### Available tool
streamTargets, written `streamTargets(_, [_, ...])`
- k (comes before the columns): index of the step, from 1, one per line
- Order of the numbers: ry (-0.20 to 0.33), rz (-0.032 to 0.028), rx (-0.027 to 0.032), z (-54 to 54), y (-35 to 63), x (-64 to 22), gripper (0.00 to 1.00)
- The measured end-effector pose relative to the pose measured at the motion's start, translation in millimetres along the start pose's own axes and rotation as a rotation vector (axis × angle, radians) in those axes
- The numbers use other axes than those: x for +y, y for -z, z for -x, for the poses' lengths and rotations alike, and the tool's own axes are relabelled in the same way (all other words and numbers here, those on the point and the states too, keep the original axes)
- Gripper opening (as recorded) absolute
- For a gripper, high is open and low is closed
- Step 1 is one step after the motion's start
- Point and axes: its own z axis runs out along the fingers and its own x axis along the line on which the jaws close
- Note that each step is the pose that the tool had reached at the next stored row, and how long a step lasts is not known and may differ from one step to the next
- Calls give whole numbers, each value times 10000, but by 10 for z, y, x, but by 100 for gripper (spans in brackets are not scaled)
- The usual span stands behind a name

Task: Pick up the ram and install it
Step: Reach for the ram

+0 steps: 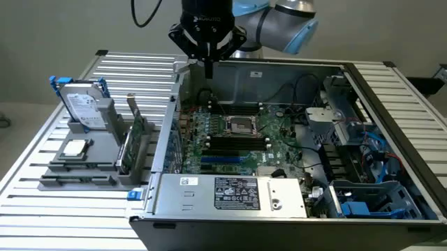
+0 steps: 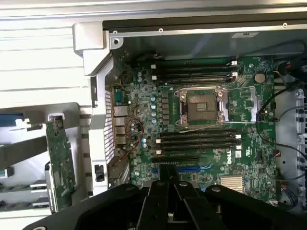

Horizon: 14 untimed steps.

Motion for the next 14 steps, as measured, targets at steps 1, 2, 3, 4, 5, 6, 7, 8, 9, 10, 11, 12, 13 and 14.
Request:
streamTargets(1, [0,0,0,0,0,0,11])
streamTargets(2, [0,0,0,0,0,0,11])
streamTargets(3, [0,0,0,0,0,0,11])
streamTargets(4, [0,0,0,0,0,0,11])
streamTargets(5, [0,0,0,0,0,0,11])
streamTargets(6, [0,0,0,0,0,0,11])
streamTargets(7, [0,1,0,0,0,0,11])
streamTargets(8, [0,0,0,0,0,0,11])
streamTargets(9, [0,0,0,0,0,0,11])
streamTargets(10, [-1,-1,3,-10,1,-1,11])
streamTargets(11, [-1,-4,10,-48,3,-3,11])
streamTargets(12, [-2,-4,26,-93,2,-6,11])
streamTargets(13, [-2,-3,34,-139,1,-10,11])
streamTargets(14, [-3,-4,43,-184,2,-13,11])
